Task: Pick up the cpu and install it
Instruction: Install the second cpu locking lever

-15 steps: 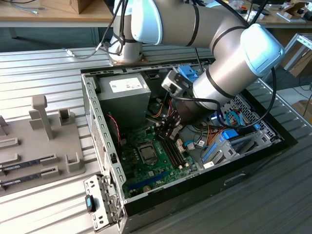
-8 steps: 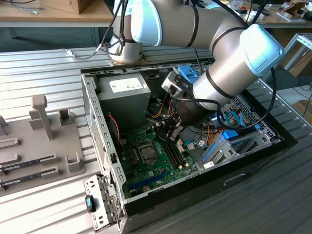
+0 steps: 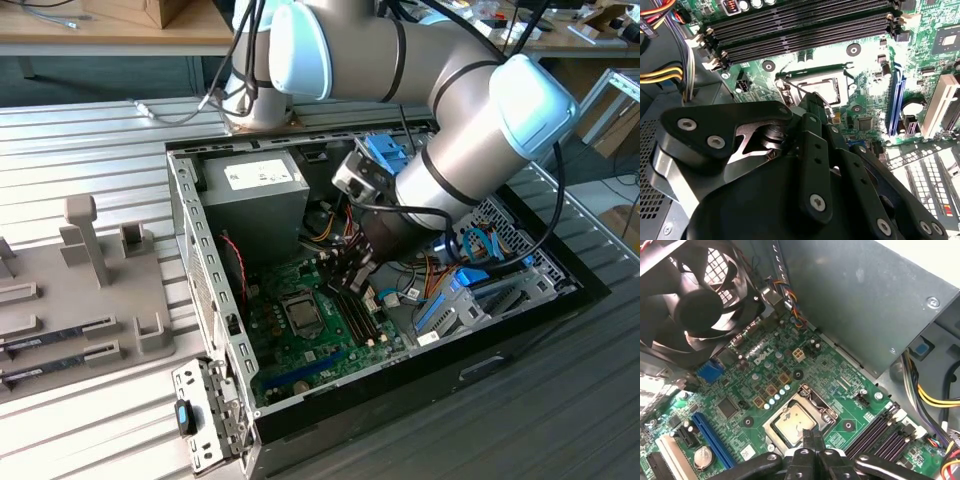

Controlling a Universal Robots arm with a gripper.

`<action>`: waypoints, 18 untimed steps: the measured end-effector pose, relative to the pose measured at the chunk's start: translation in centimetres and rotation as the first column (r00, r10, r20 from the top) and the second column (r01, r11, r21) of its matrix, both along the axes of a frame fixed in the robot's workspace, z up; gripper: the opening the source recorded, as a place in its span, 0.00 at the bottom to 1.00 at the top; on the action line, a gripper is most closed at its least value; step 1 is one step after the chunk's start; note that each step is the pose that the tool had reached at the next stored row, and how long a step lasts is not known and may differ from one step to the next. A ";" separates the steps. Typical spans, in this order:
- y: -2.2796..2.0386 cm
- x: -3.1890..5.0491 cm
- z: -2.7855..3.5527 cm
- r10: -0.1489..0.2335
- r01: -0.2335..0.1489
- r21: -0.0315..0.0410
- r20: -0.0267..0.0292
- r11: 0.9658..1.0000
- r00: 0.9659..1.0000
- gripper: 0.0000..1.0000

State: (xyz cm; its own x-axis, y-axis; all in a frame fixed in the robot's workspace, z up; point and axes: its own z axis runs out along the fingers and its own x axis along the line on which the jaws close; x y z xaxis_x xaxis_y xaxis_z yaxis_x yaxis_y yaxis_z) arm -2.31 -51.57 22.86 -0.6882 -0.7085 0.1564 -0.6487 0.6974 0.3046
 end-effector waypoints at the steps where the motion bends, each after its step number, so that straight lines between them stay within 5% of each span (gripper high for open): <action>1: 0.00 0.02 -0.10 0.000 0.000 -0.001 0.000 1.000 1.000 0.11; 10: -0.09 0.07 -0.62 0.000 0.000 -0.010 0.000 1.000 1.000 0.11; 12: -0.09 0.09 -0.74 0.000 0.000 -0.020 0.000 1.000 1.000 0.11; 14: -0.10 0.08 -0.79 0.000 0.000 -0.038 0.000 0.999 1.000 0.11; 15: -0.10 0.08 -0.84 0.000 0.000 -0.054 0.000 0.999 1.000 0.11; 18: -0.10 0.08 -0.92 0.000 0.000 -0.077 0.000 0.997 1.000 0.11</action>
